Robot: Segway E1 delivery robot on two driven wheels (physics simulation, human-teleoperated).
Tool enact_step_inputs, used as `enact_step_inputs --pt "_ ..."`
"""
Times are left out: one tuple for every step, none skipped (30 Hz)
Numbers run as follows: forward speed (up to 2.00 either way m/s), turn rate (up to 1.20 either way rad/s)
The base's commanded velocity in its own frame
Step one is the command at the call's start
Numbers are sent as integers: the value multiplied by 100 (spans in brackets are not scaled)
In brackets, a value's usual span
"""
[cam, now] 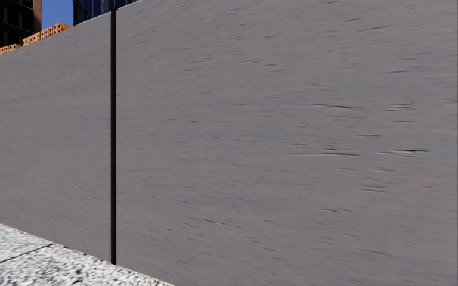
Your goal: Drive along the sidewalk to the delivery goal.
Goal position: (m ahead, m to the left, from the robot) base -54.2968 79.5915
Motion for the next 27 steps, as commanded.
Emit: enact_step_inputs --pt "0 0" --pt "0 0" --pt "0 0" --pt "0 0" --pt "0 0" --pt "0 0" --pt "0 0" --pt "0 0" --pt "0 0" --pt "0 0" --pt "0 0" --pt "0 0" --pt "0 0" --pt "0 0" --pt "0 0" --pt "0 0" --pt "0 0" --pt "0 0" --pt "0 0" --pt "0 0" --pt "0 0" --pt "0 0" --pt "0 0" --pt "0 0" --pt "0 0" --pt "0 0" --pt "0 0"
